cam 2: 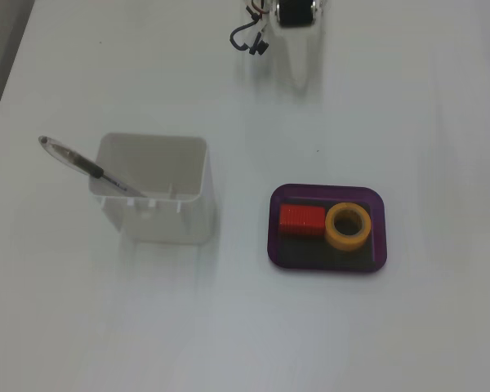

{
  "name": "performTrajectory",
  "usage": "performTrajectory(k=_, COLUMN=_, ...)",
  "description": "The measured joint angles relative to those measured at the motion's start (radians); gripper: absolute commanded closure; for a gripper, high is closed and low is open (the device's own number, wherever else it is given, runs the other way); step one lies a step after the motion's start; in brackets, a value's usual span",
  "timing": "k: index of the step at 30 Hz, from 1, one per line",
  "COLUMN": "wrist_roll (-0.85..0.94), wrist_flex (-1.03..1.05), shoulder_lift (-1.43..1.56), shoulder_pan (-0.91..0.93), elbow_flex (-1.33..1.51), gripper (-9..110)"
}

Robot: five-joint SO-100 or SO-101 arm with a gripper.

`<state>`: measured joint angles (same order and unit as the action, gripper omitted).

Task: Remove the yellow tape from the box.

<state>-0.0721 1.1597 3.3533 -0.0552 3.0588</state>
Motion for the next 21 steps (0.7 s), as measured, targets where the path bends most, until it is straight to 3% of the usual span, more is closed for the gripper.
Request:
performTrajectory(k=5, wrist_roll=0.0, wrist_flex=-0.017, shoulder_lift=0.0, shoulder_pan=0.0, elbow_flex=-0.015, gripper=102)
performTrajectory(k=13, wrist_roll=0.0, wrist_flex=-0.081, shoulder_lift=-0.06, shoulder_pan=0.002, elbow_flex=-0.278, gripper=102)
performTrajectory(k=17, wrist_roll=0.032, wrist_flex=-0.081, shoulder_lift=-0.267, shoulder_pan=-0.006, elbow_flex=-0.445, gripper=99)
performTrajectory(k=21, wrist_roll=0.193, wrist_flex=-0.048, shoulder_lift=-0.598, shoulder_pan=-0.028, elbow_flex=-0.637, gripper=95)
